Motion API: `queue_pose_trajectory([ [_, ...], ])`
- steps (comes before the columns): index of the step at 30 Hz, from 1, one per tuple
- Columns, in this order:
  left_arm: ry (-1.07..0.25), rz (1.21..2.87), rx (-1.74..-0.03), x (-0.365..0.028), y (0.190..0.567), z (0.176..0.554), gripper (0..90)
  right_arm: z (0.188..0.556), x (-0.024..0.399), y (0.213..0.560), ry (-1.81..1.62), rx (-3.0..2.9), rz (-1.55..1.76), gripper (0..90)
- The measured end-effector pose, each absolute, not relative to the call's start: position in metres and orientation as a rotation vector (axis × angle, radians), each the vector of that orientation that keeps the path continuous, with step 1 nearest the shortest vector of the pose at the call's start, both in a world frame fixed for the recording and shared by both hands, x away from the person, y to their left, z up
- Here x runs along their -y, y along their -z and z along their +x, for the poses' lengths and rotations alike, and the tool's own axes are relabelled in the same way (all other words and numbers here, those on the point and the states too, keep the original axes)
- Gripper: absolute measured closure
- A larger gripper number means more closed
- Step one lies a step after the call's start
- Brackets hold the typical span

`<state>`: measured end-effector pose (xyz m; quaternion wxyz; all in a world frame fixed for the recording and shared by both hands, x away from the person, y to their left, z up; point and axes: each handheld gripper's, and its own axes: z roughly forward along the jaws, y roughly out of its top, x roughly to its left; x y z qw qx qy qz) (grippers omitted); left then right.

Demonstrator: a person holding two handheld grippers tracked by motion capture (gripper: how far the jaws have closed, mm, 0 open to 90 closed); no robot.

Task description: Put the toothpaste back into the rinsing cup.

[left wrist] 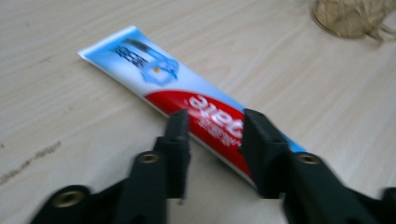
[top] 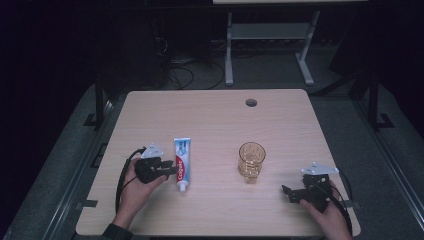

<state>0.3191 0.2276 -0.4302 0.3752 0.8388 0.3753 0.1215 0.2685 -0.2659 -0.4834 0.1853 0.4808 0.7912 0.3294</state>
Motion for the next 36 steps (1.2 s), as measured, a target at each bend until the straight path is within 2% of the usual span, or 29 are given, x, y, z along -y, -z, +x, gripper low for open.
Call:
queue_pose_trajectory([
  [5, -0.348, 2.128, -1.012, -0.222, 0.425, 0.332, 42.6, 0.269, 0.266, 0.483, -0.929, -2.229, 1.355, 0.0],
  [11, -0.355, 2.119, -1.05, -0.213, 0.422, 0.348, 32.4, 0.269, 0.266, 0.483, -0.929, -2.229, 1.355, 0.0],
  [22, -0.374, 2.161, -1.104, -0.199, 0.425, 0.374, 24.6, 0.269, 0.266, 0.483, -0.928, -2.229, 1.354, 0.0],
  [36, -0.38, 2.159, -1.201, -0.192, 0.446, 0.396, 24.0, 0.269, 0.266, 0.483, -0.928, -2.229, 1.354, 0.0],
])
